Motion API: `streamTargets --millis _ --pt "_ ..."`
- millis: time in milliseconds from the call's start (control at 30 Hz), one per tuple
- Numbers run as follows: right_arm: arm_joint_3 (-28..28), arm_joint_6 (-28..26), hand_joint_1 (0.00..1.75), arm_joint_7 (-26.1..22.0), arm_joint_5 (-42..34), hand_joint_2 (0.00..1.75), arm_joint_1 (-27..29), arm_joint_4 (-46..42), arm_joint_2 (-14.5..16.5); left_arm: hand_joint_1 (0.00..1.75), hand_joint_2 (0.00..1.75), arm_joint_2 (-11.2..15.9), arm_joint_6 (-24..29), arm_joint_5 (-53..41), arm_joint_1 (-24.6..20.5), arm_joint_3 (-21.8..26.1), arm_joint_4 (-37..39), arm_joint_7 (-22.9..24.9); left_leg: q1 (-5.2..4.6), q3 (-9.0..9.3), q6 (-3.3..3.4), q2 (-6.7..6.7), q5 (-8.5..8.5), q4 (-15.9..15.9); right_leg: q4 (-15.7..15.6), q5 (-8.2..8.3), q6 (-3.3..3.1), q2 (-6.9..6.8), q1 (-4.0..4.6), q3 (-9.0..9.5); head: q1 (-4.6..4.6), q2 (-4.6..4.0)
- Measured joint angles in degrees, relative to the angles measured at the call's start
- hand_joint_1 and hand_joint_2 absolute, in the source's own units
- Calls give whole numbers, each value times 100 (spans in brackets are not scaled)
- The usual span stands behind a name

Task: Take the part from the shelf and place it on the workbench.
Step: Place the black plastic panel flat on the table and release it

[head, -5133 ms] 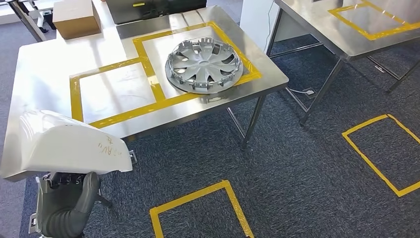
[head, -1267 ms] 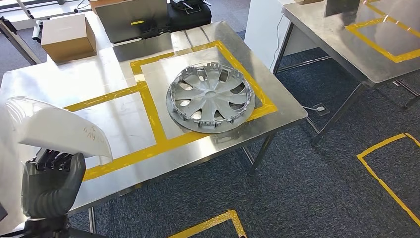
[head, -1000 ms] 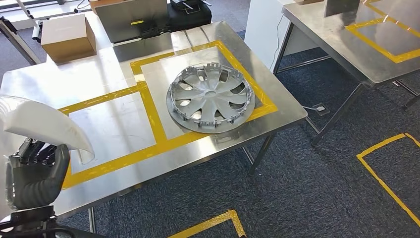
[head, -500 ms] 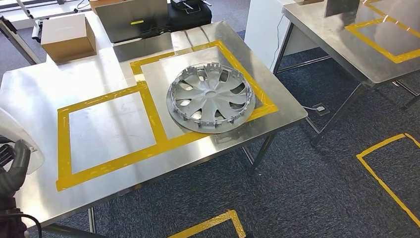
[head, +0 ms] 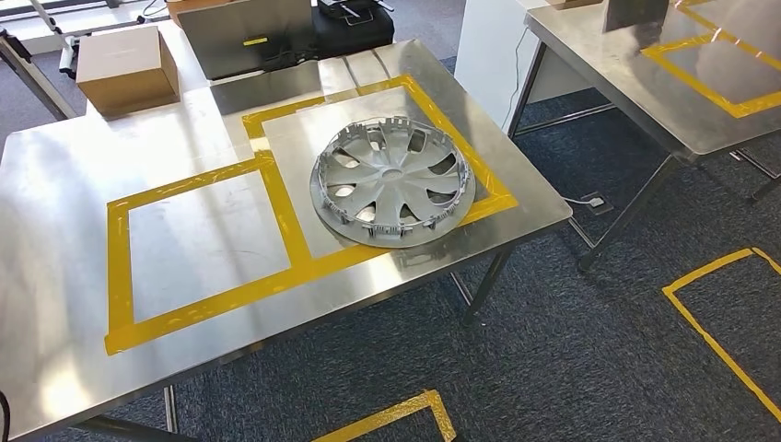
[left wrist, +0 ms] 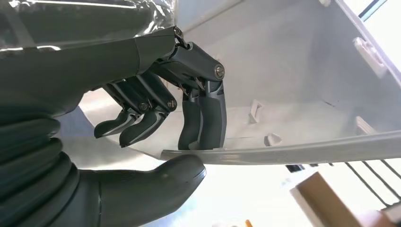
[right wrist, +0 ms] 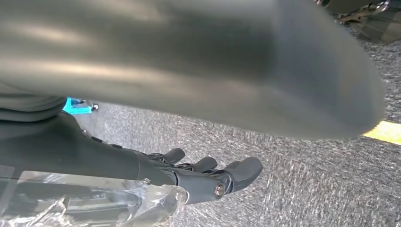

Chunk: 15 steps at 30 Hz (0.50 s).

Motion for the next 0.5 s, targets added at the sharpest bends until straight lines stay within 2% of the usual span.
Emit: streamTargets --millis 100,300,367,500 --pt "8 46 0 29 55 0 -1 -31 -29 175 175 267 -966 -1089 -8 14 95 485 0 3 0 0 0 0 0 0 0 0 1 0 -1 0" --pt "37 98 0 118 162 0 -5 -90 -73 175 175 732 -2770 -2519 -98 -27 181 583 0 4 0 0 0 0 -1 0 0 1 0 0 -1 0" --pt "40 108 0 135 191 0 -6 -108 -85 175 175 855 -3155 -2801 -136 -80 184 583 0 4 0 0 0 0 -1 0 0 0 1 1 -1 0" --pt "46 119 0 149 210 0 -8 -150 -109 175 175 1024 -3442 -2972 -213 -176 196 585 0 4 0 0 0 0 -1 0 0 1 0 1 0 0"
